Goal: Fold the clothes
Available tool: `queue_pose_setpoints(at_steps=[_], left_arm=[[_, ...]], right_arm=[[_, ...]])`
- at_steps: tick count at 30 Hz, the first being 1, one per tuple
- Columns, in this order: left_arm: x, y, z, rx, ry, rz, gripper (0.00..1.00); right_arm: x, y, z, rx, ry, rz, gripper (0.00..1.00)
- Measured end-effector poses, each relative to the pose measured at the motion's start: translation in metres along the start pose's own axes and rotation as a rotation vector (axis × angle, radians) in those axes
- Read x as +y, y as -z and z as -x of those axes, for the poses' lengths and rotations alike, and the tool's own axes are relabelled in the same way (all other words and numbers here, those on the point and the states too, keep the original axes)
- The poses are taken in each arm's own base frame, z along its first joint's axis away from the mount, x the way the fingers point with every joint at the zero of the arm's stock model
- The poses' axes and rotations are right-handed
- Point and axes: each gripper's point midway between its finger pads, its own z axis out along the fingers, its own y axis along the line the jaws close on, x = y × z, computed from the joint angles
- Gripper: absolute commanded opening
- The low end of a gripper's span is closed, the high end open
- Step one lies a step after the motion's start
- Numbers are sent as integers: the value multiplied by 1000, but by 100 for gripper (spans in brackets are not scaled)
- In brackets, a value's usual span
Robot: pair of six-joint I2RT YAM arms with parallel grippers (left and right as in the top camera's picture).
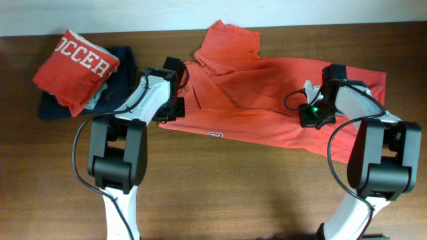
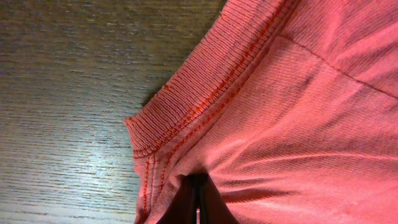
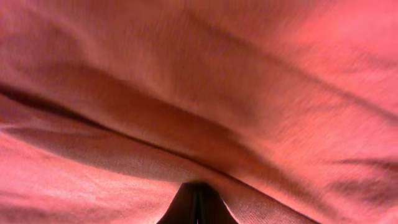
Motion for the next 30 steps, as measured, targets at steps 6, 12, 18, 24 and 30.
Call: queue_pose_setpoints(at_steps=[6,12,18,24,30], left_arm=[[0,0,0,0,0,0,5],[0,0,0,1,0,1,5],[0,0,0,1,0,1,4],[0,0,0,0,0,0,5],[0,0,0,1,0,1,5]], right_arm=[[-21,8,26,-82,-4,-116,4],[-29,50,46,-81,-39,-176,5],[-20,78,17,80,-70,-164,8],[-16,61,-22,210,-125,-149,8],[-19,30,-34,199,-142,-152,7]])
